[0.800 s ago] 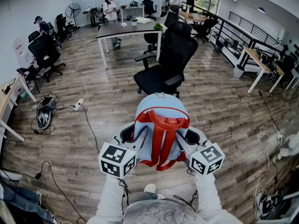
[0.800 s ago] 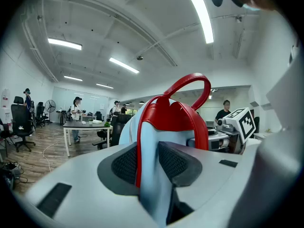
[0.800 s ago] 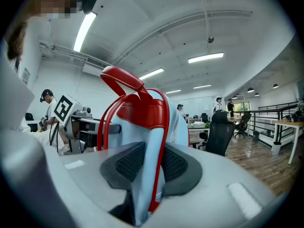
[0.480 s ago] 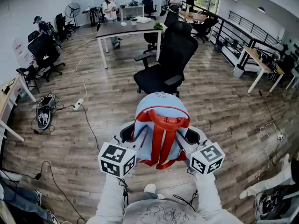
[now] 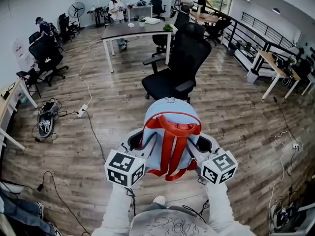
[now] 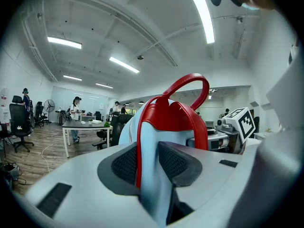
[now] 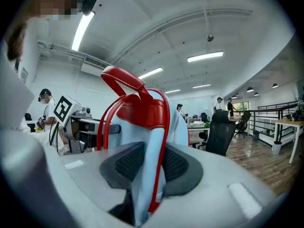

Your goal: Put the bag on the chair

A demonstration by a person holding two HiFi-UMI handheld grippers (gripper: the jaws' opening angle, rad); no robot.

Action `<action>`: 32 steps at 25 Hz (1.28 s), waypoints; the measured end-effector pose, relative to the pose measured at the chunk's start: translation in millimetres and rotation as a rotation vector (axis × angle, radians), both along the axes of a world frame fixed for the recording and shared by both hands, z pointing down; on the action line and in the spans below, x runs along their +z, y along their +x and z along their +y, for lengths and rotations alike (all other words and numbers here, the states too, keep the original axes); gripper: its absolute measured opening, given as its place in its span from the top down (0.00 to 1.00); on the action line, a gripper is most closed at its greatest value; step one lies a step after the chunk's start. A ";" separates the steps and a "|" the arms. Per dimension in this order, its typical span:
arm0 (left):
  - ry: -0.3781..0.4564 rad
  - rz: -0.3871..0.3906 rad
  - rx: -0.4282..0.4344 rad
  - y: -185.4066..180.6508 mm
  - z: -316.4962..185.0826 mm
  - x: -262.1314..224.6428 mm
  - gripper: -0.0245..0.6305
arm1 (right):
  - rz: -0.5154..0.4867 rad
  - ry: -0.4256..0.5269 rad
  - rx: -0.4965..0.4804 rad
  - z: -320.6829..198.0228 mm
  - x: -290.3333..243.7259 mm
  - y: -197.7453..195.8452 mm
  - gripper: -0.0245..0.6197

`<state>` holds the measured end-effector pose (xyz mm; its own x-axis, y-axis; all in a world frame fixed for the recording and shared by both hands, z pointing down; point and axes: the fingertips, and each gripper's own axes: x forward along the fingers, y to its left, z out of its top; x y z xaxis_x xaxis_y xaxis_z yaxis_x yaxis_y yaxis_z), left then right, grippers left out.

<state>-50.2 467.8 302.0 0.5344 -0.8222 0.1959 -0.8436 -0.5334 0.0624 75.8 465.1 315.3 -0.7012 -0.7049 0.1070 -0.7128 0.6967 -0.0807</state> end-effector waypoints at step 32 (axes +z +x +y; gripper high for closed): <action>-0.024 -0.016 -0.075 14.9 -301.2 13.0 0.77 | -0.012 -0.018 -0.068 -312.4 13.0 14.6 0.77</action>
